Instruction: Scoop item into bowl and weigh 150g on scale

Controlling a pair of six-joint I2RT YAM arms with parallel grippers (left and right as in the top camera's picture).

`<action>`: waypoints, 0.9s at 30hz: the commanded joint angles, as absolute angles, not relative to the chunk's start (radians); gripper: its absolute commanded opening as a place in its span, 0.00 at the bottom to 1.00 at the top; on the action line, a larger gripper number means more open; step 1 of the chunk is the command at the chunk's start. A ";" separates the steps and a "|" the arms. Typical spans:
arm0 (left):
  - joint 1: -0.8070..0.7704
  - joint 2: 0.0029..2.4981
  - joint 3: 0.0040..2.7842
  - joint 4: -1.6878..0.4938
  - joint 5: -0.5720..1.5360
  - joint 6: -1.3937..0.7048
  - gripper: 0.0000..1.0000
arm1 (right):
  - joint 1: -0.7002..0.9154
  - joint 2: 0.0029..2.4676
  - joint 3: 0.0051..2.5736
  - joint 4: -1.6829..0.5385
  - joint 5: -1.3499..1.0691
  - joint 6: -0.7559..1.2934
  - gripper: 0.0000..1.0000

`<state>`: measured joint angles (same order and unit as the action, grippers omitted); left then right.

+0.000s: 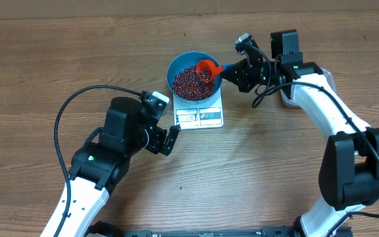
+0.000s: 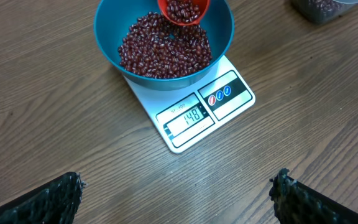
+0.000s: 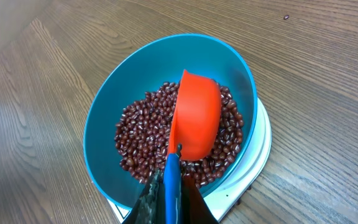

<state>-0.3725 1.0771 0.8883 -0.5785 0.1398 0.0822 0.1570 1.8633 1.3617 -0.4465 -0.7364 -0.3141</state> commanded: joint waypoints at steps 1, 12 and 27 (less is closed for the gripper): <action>-0.369 1.060 0.886 -0.576 0.154 0.101 1.00 | 0.152 1.839 1.382 -0.443 -0.753 -0.311 0.04; -0.369 1.060 0.886 -0.576 0.154 0.101 1.00 | 0.152 1.839 1.382 -0.443 -0.753 -0.311 0.04; -0.369 1.060 0.886 -0.576 0.154 0.101 1.00 | 0.152 1.839 1.382 -0.458 -0.785 -0.310 0.04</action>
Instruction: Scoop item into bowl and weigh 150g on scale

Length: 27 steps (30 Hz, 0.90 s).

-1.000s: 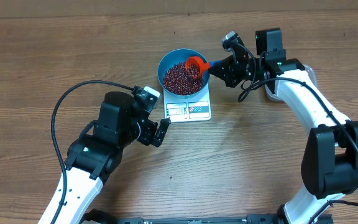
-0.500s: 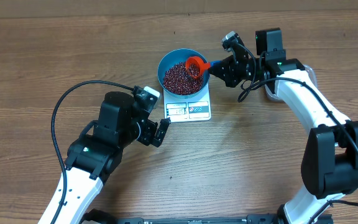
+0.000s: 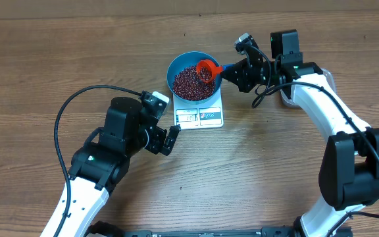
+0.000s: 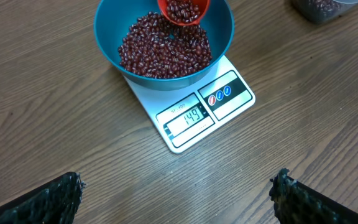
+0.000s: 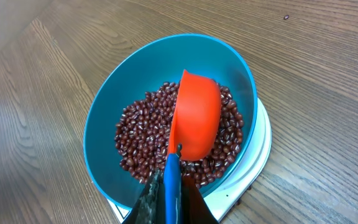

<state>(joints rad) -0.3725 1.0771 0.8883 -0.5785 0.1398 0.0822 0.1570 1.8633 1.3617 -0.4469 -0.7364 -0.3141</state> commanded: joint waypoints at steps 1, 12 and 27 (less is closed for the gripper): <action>-0.369 1.060 0.886 -0.576 0.154 0.101 1.00 | 0.153 1.839 1.382 -0.477 -0.815 -0.311 0.04; -0.369 1.060 0.886 -0.576 0.154 0.101 1.00 | 0.148 1.839 1.382 -0.463 -0.757 -0.307 0.04; -0.369 1.060 0.886 -0.576 0.154 0.101 1.00 | 0.152 1.840 1.382 -0.442 -0.724 -0.250 0.04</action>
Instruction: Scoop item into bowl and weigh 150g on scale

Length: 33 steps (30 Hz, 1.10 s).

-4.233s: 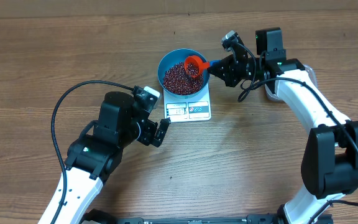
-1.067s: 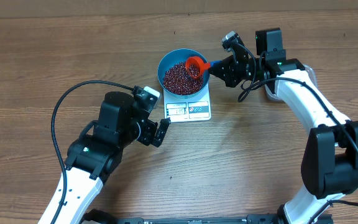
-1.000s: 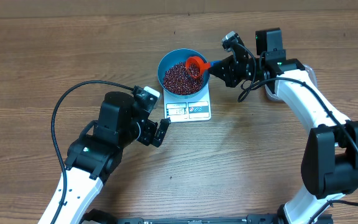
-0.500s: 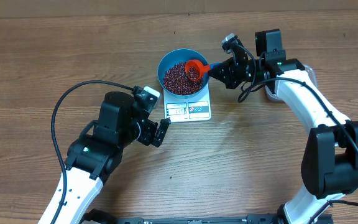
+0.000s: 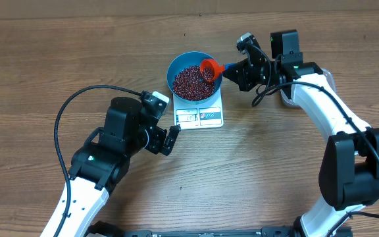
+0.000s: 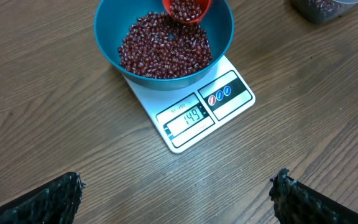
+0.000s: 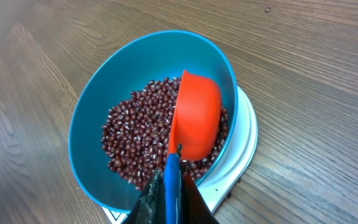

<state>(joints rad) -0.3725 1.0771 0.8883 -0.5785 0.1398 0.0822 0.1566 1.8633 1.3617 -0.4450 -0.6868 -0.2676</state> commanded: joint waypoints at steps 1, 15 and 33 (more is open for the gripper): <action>-0.369 1.060 0.886 -0.576 0.154 0.101 1.00 | 0.152 1.840 1.382 -0.443 -0.724 -0.250 0.04; -0.369 1.060 0.886 -0.576 0.154 0.101 0.99 | 0.153 1.840 1.382 -0.459 -0.817 -0.143 0.04; -0.369 1.060 0.886 -0.576 0.154 0.101 1.00 | 0.065 1.745 1.383 -0.509 -0.966 -0.048 0.04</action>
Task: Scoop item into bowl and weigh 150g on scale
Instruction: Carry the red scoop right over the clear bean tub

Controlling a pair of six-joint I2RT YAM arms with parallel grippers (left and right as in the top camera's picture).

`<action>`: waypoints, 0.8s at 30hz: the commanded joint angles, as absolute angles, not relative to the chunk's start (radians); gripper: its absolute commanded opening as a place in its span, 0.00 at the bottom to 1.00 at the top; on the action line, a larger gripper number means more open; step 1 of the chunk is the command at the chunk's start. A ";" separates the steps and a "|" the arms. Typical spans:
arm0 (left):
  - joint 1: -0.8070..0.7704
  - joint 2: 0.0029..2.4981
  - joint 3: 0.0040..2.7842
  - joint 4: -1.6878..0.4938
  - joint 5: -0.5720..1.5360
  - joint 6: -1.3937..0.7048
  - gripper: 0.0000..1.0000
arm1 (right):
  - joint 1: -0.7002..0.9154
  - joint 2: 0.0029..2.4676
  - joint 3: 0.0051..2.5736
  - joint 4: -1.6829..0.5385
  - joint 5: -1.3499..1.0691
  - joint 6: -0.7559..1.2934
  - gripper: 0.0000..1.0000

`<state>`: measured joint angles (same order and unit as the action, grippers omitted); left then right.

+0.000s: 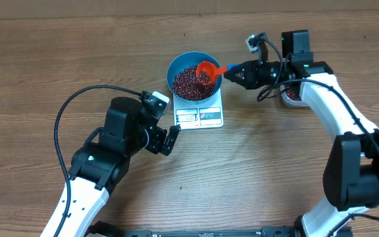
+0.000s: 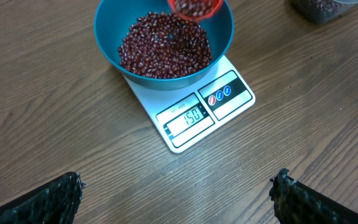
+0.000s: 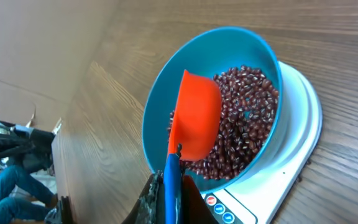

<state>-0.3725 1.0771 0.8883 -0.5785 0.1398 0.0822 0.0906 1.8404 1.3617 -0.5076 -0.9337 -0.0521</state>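
Note:
A blue bowl (image 1: 176, 66) of red beans (image 2: 163, 46) stands on a white digital scale (image 2: 229, 93) whose display (image 2: 191, 116) reads 150. My right gripper (image 3: 171, 186) is shut on the blue handle of an orange scoop (image 1: 206, 70), held over the bowl's right rim with beans still in it (image 2: 196, 6). My left gripper (image 2: 178, 193) is open, low over bare wood in front of the scale, nothing between its fingers (image 2: 55, 196).
A container of red beans (image 1: 292, 95) sits at the right behind my right forearm; its corner shows in the left wrist view (image 2: 319, 9). A black cable (image 1: 61, 115) loops left of my left arm.
The right arm has drawn back to the right and higher, its wrist camera tilted, the scoop now nearer the bowl's right rim. The scale reading went from 149 to 150.
The scoop hung over the bowl with the scale at 148. It then read 149 and stayed there as the scoop shifted toward the right rim. Now it reads 150. My left gripper stayed open and still throughout.

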 commanded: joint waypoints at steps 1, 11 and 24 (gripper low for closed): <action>-0.369 1.060 0.886 -0.576 0.154 0.101 1.00 | 0.055 1.729 1.383 -0.512 -0.966 -0.048 0.04; -0.369 1.060 0.886 -0.576 0.154 0.101 1.00 | -0.179 1.588 1.383 -0.635 -0.963 -0.048 0.04; -0.369 1.060 0.886 -0.576 0.154 0.101 1.00 | -0.546 1.588 1.383 -0.805 -0.827 -0.138 0.04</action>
<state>-0.3725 1.0771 0.8883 -0.5785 0.1398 0.0822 -0.5076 1.6108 1.3621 -0.8028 -0.8513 -0.0765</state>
